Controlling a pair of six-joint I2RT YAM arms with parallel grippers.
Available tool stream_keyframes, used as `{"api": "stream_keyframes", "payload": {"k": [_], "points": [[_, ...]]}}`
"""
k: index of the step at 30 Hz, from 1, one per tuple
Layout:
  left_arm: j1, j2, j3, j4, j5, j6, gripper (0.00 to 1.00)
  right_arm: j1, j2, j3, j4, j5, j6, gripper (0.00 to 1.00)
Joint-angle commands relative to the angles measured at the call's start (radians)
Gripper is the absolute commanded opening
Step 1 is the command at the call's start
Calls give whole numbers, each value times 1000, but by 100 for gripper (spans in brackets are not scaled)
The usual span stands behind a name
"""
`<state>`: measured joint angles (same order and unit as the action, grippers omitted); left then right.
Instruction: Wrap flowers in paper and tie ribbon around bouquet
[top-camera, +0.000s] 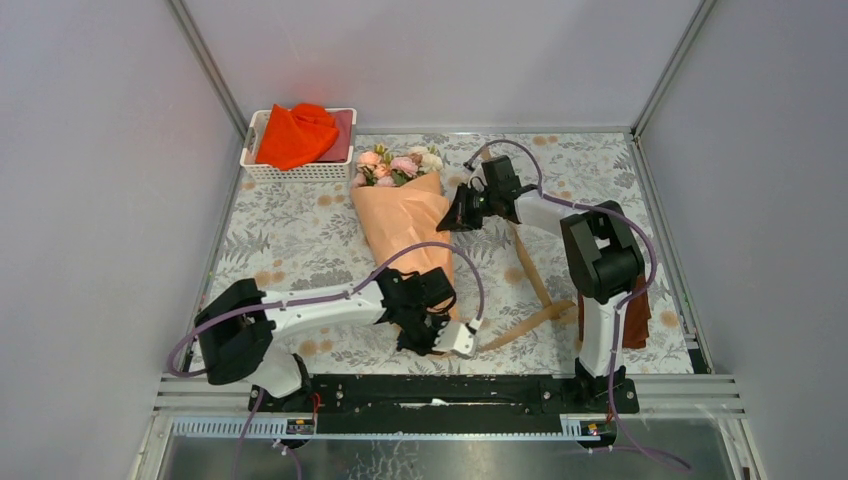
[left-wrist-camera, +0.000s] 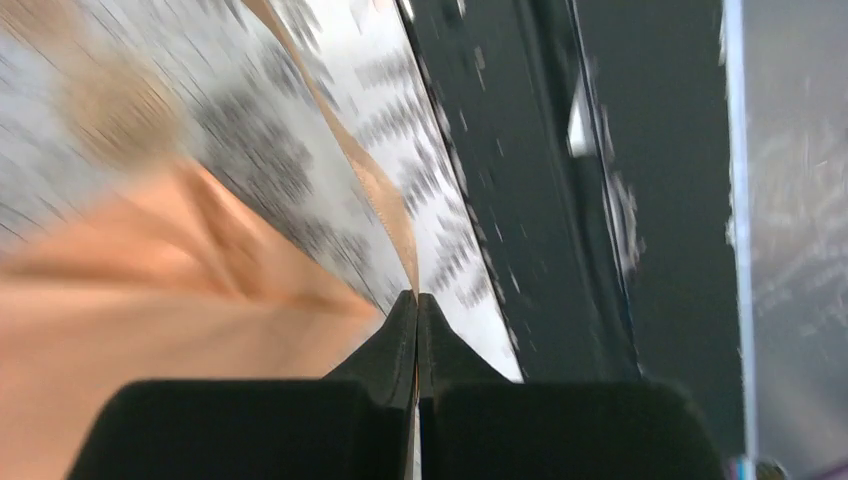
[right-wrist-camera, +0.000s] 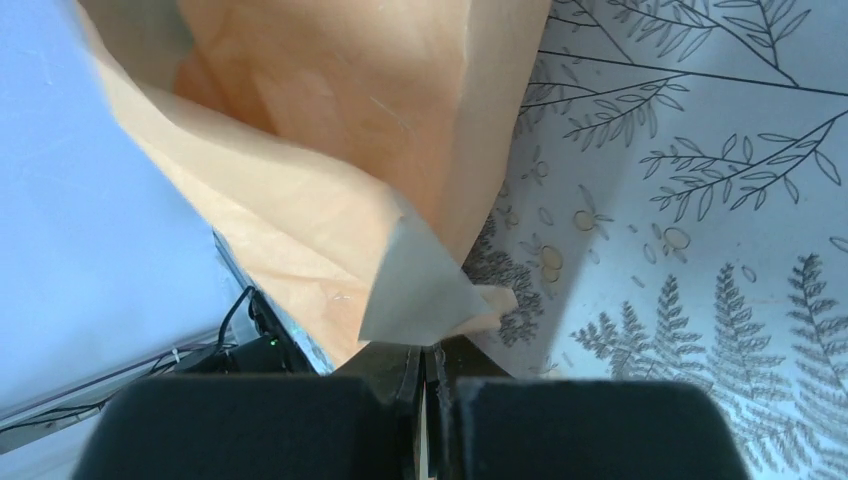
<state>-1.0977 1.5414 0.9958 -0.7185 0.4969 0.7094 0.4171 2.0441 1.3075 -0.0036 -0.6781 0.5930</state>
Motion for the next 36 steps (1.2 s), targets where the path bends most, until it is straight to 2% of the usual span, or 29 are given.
{"api": "stream_keyframes", "payload": {"k": [1, 5, 7, 13, 18, 20, 24, 28, 31, 36], "points": [[10, -73, -108, -227, -177, 53, 0, 2, -87, 61, -92, 13, 3, 0], [34, -107, -196, -297, -300, 92, 0, 2, -80, 66, -117, 29, -7, 0], [79, -113, -231, -304, -345, 121, 0, 2, -73, 62, -115, 31, -4, 0], [426, -20, -221, -221, -462, 201, 0, 2, -101, 47, -71, 12, 47, 0], [614, 105, -168, -109, -468, 194, 0, 1, -159, 42, -75, 13, 66, 0], [714, 164, -68, -61, -445, 140, 0, 2, -187, 12, -72, 14, 67, 0], [901, 256, 141, 38, -332, -99, 0, 5, -230, -75, -53, 30, 68, 0], [1029, 223, 226, 162, -191, -319, 0, 8, -265, -182, -18, 43, 69, 0], [1081, 144, 248, 219, -144, -387, 0, 12, -277, -253, 26, 56, 71, 0], [1092, -16, 297, 189, -77, -382, 0, 23, -262, -358, 85, 83, 76, 0]]}}
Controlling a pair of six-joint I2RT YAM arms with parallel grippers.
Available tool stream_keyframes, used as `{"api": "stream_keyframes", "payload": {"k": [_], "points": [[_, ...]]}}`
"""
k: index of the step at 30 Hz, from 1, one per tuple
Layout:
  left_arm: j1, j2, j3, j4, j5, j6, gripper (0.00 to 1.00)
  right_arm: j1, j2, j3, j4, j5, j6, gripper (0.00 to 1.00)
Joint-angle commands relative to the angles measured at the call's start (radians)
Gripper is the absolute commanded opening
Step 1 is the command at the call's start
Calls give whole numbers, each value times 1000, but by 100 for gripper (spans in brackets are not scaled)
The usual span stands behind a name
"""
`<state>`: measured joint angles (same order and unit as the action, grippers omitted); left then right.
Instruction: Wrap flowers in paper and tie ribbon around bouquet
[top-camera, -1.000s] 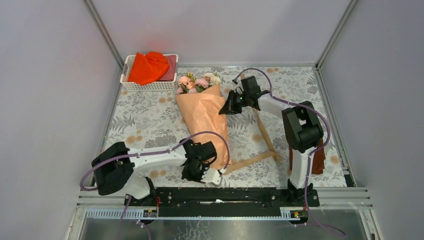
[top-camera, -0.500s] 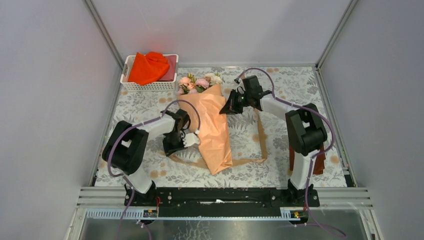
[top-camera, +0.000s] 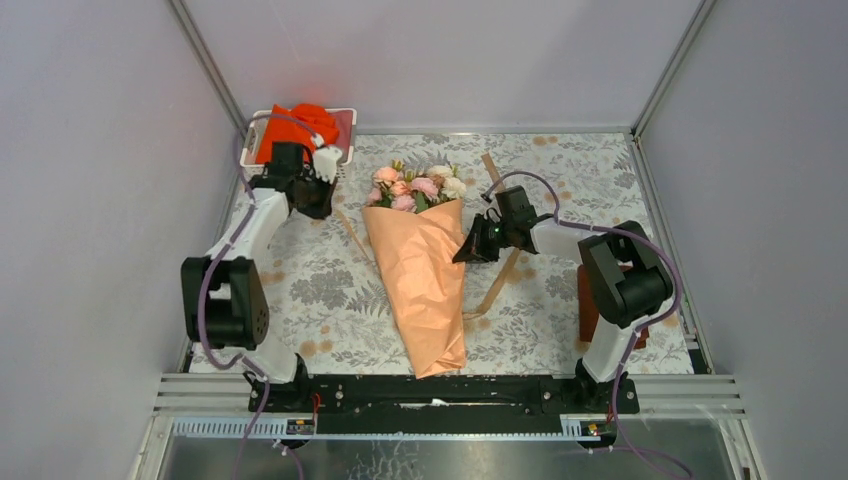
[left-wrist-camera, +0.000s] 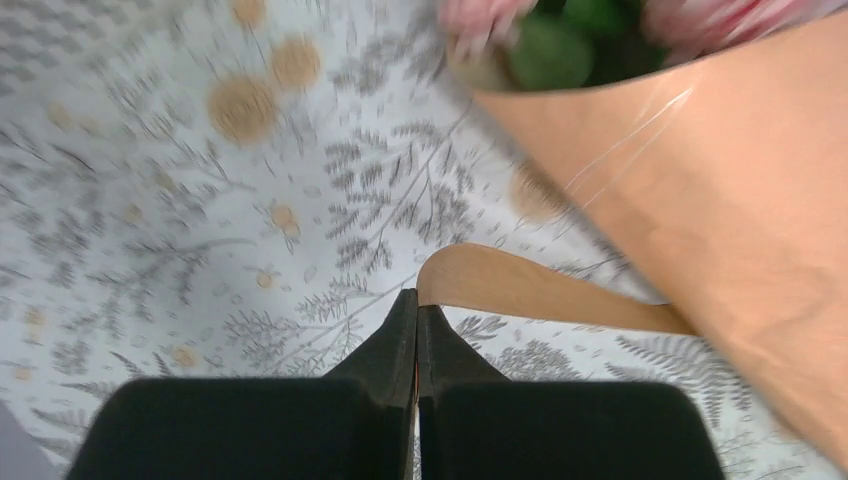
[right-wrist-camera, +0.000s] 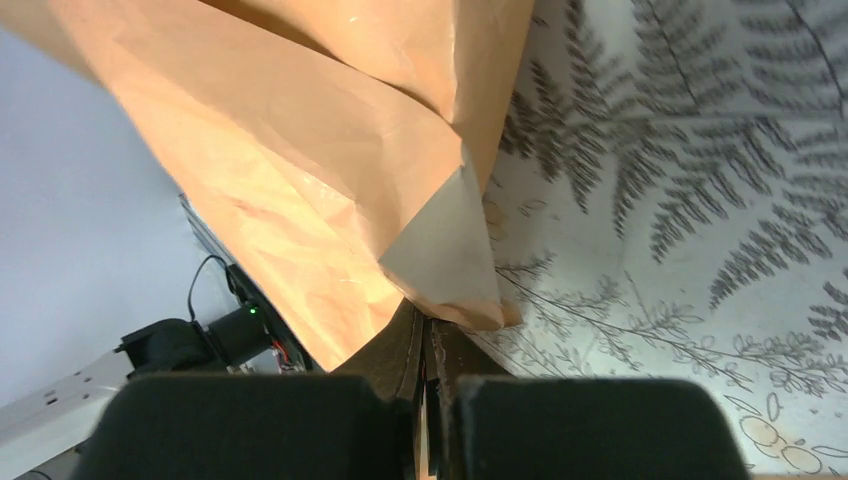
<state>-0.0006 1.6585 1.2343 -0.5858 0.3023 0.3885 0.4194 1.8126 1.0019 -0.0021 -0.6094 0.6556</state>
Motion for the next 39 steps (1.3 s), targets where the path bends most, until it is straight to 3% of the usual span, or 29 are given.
{"api": "stream_keyframes", "payload": {"k": [1, 4, 8, 13, 17, 23, 25, 31, 33, 35, 39], "points": [[-5, -170, 65, 43, 146, -52, 0, 23, -28, -73, 110, 15, 22, 0], [-15, -273, 94, -12, 247, -38, 0, 29, -18, -124, 172, 18, 48, 0], [-160, -305, 100, -86, 313, -23, 0, 37, 16, -132, 187, 33, 49, 0], [-422, -186, 17, 4, 211, -80, 0, 40, 11, -140, 178, 87, 46, 0], [-541, -21, -21, 123, 170, -110, 0, 42, -21, -123, 108, 138, 2, 6], [-577, 192, 17, 180, 80, -122, 0, 37, -106, -70, -51, 218, -75, 31], [-578, 224, 18, 183, 73, -122, 0, 21, -142, -41, -100, 245, -103, 42], [-578, 249, 5, 185, 88, -117, 0, -115, -202, 29, -146, 376, -162, 59], [-578, 251, 6, 187, 91, -120, 0, -123, -151, 113, -219, 541, -234, 72], [-578, 254, 7, 187, 95, -124, 0, -123, -53, 232, -340, 639, -313, 77], [-578, 246, -1, 188, 94, -122, 0, -123, 102, 378, -446, 630, -379, 80]]}}
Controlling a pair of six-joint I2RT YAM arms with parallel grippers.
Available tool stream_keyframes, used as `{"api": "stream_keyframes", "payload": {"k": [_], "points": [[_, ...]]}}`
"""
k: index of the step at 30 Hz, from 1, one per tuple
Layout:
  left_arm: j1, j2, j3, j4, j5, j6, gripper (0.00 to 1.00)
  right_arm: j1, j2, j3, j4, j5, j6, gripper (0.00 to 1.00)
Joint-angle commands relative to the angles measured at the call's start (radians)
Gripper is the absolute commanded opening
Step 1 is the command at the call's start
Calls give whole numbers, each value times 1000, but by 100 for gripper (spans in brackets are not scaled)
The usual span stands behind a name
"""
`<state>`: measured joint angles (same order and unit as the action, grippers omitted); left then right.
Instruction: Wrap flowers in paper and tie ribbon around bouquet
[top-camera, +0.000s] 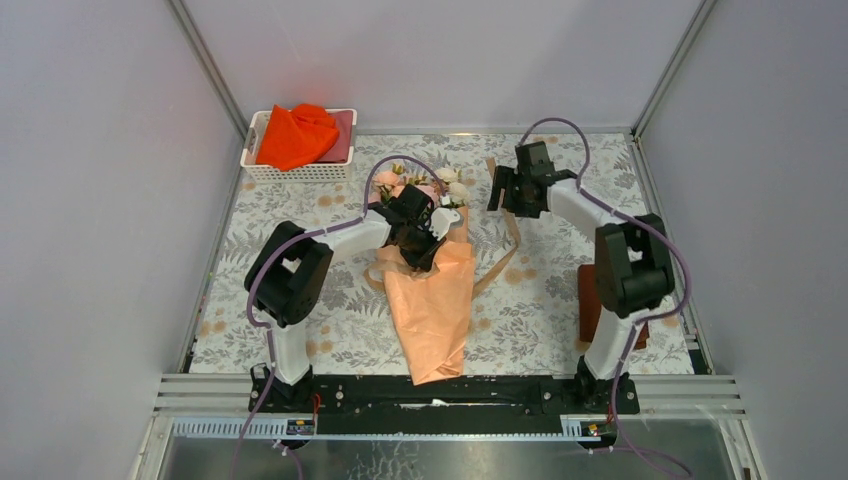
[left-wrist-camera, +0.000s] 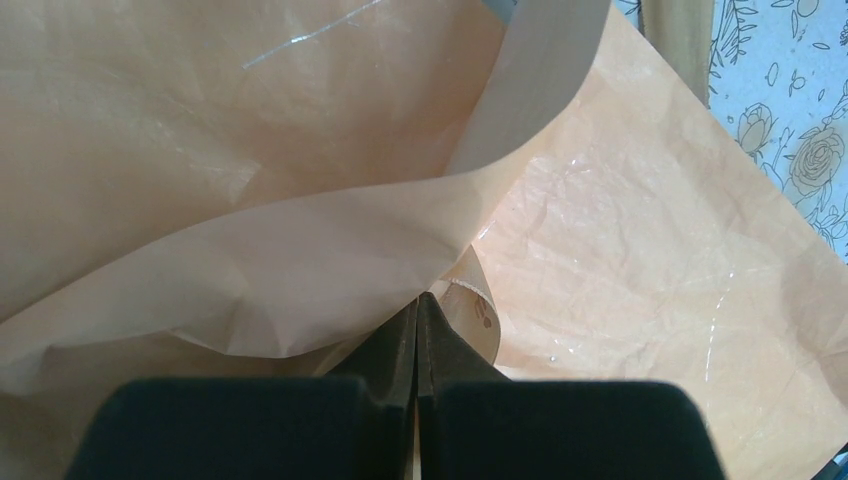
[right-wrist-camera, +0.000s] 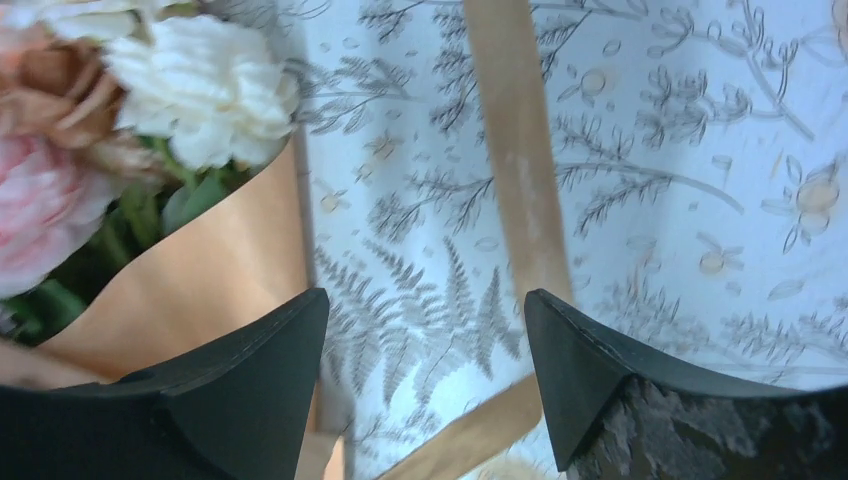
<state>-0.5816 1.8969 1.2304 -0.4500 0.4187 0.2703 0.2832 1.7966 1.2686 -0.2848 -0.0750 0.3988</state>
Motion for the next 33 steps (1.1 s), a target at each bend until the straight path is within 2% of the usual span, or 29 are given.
{"api": "stream_keyframes", "payload": {"k": [1, 6, 8, 9, 11, 13, 14, 17, 19, 22, 26, 29, 33], "points": [[3, 6, 0, 51, -25, -3, 0, 13, 147, 138, -178, 87, -131, 80], [3, 4, -2, 51, -27, -6, 0, 12, 278, 222, -237, 136, -162, 79], [3, 0, -1, 51, -22, -9, 0, 12, 304, 230, -252, 169, -169, 71], [3, -1, 0, 50, -20, -11, 0, 13, 309, 229, -256, 178, -172, 61], [3, -5, 0, 50, -22, -10, 0, 12, 300, 204, -254, 198, -175, 29], [3, -6, 1, 50, -24, -10, 0, 8, 265, 166, -239, 207, -178, 3], [4, -7, 3, 50, -23, -10, 0, 6, 238, 143, -234, 208, -179, 0], [3, -6, 12, 53, -22, -15, 0, 4, 128, 63, -228, 213, -180, 0], [3, -4, 18, 61, -25, -16, 0, 5, 23, -3, -226, 158, -176, 0], [3, 0, 31, 64, -27, -9, 0, 40, -169, -132, -164, -24, -188, 0], [4, 3, 40, 64, -27, 3, 0, 189, -401, -287, -26, -303, -168, 0], [5, 3, 36, 62, -18, 7, 0, 290, -518, -403, 216, -453, -45, 0], [10, -6, 29, 66, -6, 6, 0, 356, -539, -596, 650, -496, 181, 0]]}}
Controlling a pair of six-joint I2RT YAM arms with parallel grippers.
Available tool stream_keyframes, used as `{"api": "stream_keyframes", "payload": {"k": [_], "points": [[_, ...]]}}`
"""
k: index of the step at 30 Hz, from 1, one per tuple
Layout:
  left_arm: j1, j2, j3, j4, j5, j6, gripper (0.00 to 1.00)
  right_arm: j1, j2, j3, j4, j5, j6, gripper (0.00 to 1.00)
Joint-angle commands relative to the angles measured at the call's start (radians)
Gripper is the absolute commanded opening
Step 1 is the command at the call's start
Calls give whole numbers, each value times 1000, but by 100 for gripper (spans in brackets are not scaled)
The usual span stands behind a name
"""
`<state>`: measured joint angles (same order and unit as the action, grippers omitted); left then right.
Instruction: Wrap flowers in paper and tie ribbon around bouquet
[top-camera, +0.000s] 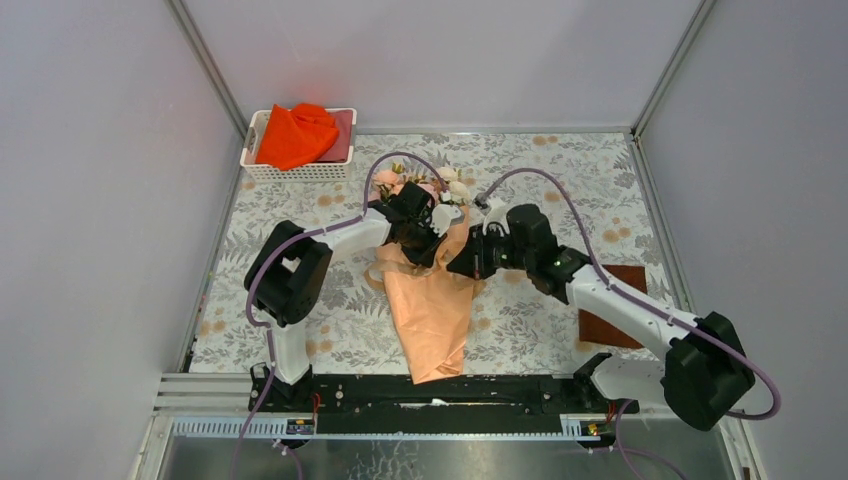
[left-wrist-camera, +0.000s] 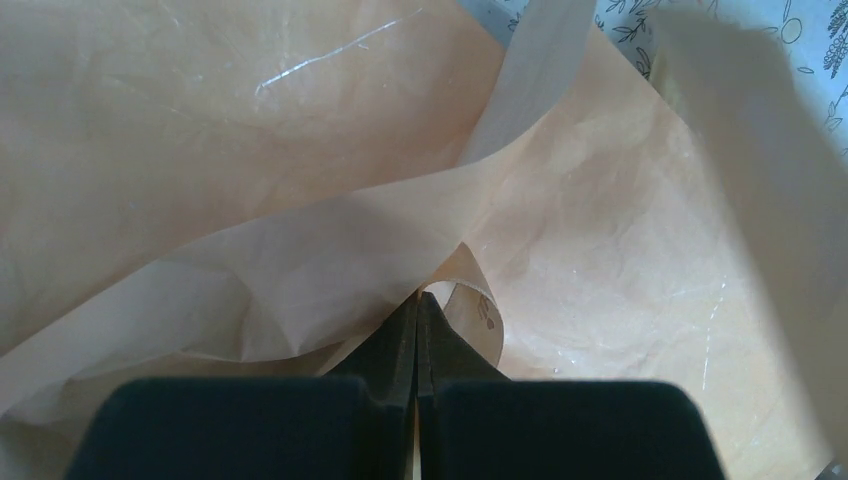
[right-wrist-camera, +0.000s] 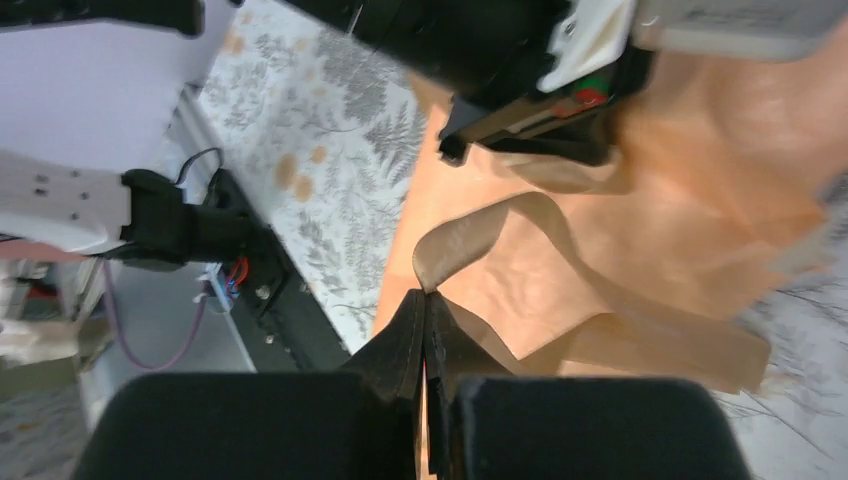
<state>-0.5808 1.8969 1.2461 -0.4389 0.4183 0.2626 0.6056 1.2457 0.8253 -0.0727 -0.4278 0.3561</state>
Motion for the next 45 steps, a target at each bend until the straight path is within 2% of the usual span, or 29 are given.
{"api": "stream_keyframes", "payload": {"k": [1, 7, 12, 18, 22, 25, 28, 30, 33, 36, 41, 45], "points": [[13, -9, 11, 57, -1, 11, 0, 54, 34, -188, 521, -127, 258, 0], [43, -33, 12, 39, 15, -9, 0, 85, 256, -246, 785, -69, 366, 0], [50, -133, 3, -55, -26, 33, 0, 73, 388, -178, 693, 50, 321, 0], [36, -315, -2, -345, -11, 257, 0, -13, 528, -103, 754, -2, 364, 0], [-85, -386, 12, -568, 40, 413, 0, -18, 630, 18, 726, -91, 332, 0], [-212, -425, 40, -617, 117, 475, 0, -17, 654, 40, 772, -151, 343, 0], [-299, -418, 132, -587, 147, 478, 0, -18, 654, 64, 786, -215, 341, 0], [-311, -389, 196, -541, 156, 459, 0, -18, 641, 70, 757, -209, 320, 0], [-297, -352, 188, -348, 54, 403, 0, -22, 618, 80, 697, -198, 285, 3], [-231, -305, 146, -202, 24, 340, 0, -38, 603, 58, 710, -229, 298, 10], [-67, -246, 131, 7, 81, 154, 0, -65, 623, -17, 814, -266, 382, 4], [7, -186, 112, 126, 61, 82, 0, -66, 668, -75, 982, -301, 487, 3]]}}
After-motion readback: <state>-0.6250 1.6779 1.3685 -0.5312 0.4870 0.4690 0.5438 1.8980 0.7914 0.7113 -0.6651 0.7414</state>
